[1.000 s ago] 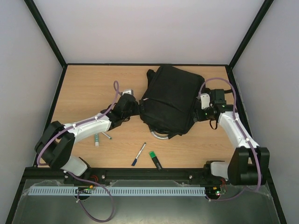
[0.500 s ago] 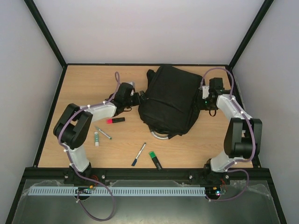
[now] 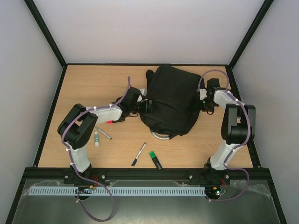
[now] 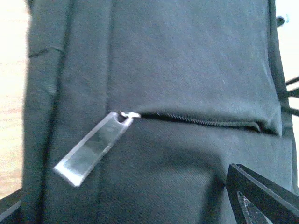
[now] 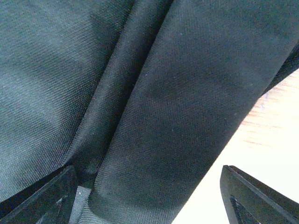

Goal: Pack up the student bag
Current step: Adjust the student bag at the center of the board.

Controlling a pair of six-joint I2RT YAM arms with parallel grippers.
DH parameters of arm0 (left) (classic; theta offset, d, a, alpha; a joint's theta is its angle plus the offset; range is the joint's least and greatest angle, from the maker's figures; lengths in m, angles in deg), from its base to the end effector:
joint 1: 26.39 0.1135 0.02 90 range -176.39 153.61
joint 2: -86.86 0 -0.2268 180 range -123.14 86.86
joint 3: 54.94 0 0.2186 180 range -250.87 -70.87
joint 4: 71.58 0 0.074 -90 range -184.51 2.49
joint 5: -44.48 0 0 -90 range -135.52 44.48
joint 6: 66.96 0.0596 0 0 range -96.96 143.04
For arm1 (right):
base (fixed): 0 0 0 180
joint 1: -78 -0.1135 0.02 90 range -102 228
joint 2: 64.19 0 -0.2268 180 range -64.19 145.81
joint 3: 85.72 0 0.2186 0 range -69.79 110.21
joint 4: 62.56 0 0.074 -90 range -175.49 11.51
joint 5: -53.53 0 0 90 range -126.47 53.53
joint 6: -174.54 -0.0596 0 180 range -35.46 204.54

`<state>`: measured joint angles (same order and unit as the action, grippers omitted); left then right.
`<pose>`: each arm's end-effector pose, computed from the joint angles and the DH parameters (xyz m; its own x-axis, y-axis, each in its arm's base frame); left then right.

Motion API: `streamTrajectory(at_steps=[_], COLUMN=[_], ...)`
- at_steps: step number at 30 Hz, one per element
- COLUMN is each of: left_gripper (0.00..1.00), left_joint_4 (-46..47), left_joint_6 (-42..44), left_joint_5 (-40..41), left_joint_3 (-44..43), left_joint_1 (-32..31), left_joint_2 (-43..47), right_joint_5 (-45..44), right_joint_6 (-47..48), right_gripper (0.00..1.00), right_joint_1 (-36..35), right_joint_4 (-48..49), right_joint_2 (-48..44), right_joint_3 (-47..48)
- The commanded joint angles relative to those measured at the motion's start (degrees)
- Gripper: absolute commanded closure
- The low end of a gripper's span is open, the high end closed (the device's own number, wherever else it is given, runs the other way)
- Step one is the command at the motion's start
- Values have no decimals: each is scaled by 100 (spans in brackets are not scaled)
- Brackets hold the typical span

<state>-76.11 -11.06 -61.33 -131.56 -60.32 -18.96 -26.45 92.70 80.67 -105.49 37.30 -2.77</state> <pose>0.3078 -0.2266 0.1521 -0.7880 -0.1200 -0.6039 0.3421 0.7301 -0.5915 0.3359 -0.0053 0.1497 -0.8635 -0.0997 -0.4945 -0.1613 0.9834 0.0835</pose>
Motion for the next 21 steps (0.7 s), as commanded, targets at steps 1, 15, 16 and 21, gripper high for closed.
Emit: streamTrajectory(at_steps=[1,15,16,21], left_gripper=[10,16,16,15], left_joint_4=[-207,-722,-815,-1097], left_joint_6=[348,351,383,769], left_joint_5=[-7,881,1064,1506], left_joint_3=[364,563,605,1267], left_joint_1=[-493,-1597,-1613,-1630], left_joint_2=[532,962,1073,2129], right_joint_5=[563,945,889,575], right_joint_6=[22,-278,-269,-184], right_gripper=[18,21,21,20], right_joint_1=[6,-22,-17,48], right_joint_4=[-57,-517,-534,-425], right_joint_2=[563,1925,1878,976], right_joint_3=[430,2463,2525,2065])
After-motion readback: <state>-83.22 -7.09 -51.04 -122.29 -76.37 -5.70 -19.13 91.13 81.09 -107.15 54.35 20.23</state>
